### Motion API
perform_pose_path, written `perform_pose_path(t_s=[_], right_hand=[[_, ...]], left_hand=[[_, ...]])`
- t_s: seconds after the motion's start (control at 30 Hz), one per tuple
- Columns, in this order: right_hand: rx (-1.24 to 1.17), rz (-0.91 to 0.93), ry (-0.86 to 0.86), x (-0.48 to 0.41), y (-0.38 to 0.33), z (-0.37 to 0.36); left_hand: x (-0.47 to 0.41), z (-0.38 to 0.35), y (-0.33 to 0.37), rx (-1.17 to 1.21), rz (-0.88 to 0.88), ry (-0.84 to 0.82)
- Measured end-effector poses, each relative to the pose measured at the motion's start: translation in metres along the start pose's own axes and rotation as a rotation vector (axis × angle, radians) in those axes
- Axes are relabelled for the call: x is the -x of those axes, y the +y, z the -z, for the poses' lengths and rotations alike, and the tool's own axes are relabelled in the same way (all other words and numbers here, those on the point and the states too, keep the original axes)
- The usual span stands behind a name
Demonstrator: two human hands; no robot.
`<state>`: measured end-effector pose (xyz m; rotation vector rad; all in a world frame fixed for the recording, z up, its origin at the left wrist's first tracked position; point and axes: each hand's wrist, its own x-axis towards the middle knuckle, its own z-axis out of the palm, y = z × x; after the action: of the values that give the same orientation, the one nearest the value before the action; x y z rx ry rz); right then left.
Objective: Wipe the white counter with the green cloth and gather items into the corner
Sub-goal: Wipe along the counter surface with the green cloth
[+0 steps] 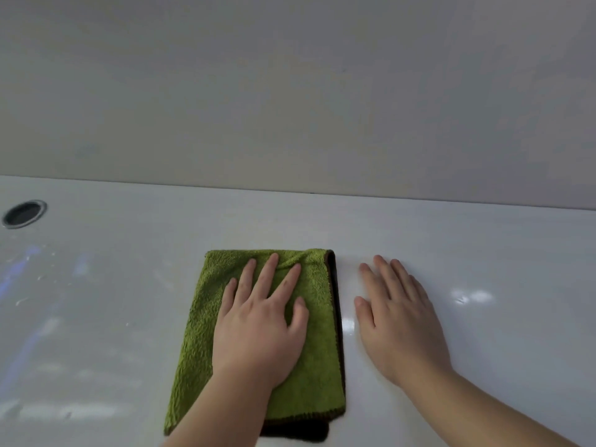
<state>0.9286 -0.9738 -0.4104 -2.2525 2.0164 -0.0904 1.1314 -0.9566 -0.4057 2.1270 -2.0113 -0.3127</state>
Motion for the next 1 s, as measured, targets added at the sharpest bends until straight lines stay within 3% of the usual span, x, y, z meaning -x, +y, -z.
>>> perform_pose_path(t_s=[0.7, 1.0], right_hand=[[0.028, -0.057, -0.011, 0.002, -0.004, 0.01], [-0.019, -0.066, 0.026, 0.002, 0.0, 0.004]], left_hand=[[-0.145, -0.001, -0.004, -0.035, -0.17, -0.061], [-0.139, -0.004, -0.003, -0.074, -0.189, -0.047]])
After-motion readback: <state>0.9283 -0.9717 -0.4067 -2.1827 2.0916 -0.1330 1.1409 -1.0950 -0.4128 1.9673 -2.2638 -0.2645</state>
